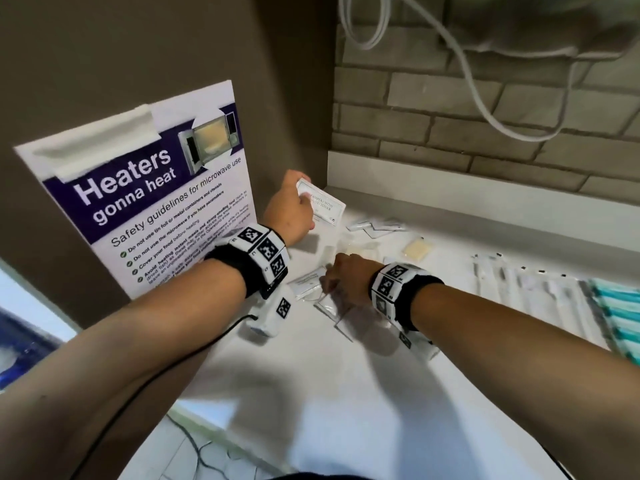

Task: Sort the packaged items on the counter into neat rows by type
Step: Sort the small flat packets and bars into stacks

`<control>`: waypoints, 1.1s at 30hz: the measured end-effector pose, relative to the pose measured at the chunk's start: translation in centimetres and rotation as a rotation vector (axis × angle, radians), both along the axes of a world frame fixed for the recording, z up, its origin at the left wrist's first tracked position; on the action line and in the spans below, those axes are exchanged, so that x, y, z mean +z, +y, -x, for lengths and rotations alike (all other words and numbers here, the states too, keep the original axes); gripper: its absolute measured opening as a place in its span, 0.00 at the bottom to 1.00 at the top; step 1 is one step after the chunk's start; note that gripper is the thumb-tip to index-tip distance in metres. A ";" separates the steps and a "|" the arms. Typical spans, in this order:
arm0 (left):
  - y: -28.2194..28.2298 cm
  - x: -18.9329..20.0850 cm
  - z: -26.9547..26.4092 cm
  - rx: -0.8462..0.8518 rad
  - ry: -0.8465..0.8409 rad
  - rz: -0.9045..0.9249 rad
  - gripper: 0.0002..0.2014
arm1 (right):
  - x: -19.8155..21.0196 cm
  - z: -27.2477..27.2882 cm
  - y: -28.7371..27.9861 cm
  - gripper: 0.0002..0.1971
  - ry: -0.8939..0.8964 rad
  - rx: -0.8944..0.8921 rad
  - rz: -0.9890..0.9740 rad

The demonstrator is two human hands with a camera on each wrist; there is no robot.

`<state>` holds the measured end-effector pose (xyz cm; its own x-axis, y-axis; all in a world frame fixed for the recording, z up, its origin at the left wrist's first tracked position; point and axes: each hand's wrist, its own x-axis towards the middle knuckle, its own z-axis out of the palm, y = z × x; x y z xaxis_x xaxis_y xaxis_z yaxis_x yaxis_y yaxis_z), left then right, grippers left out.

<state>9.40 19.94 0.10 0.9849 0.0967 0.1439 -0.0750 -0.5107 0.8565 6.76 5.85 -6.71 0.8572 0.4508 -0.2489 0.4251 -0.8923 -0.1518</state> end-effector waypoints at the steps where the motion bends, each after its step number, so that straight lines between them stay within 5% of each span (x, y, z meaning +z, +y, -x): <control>1: 0.0 -0.2 -0.2 0.004 -0.009 0.010 0.11 | 0.4 0.0 0.1 0.14 -0.014 0.012 0.017; 12: 2.3 -1.2 -2.4 0.068 -0.019 0.111 0.13 | 3.6 -4.0 3.6 0.17 0.134 0.051 0.086; 16: 2.4 -1.8 -2.3 0.039 0.011 0.081 0.13 | 1.3 -4.2 4.6 0.32 0.207 0.058 0.100; 19: 2.3 -1.9 -2.2 0.018 0.017 0.127 0.15 | 0.7 -4.2 4.6 0.22 0.097 0.078 0.187; 21: 2.3 -2.1 -2.2 0.011 0.031 0.186 0.20 | 0.5 -4.1 4.2 0.25 0.006 0.116 0.236; 23: 2.2 -2.4 -2.5 0.017 0.056 0.227 0.26 | 0.5 -3.8 3.8 0.28 -0.033 0.135 0.135; 25: 2.0 -2.9 -2.8 0.026 0.071 0.255 0.27 | 1.3 -3.4 3.2 0.21 -0.028 0.140 -0.010; 29: 1.1 -3.6 -3.0 -0.015 0.104 0.274 0.23 | 2.9 -3.0 0.8 0.16 0.086 0.060 -0.219; 33: -0.2 -3.5 -3.2 -0.107 0.132 0.355 0.21 | 6.1 -3.9 -1.6 0.16 0.016 -0.029 -0.384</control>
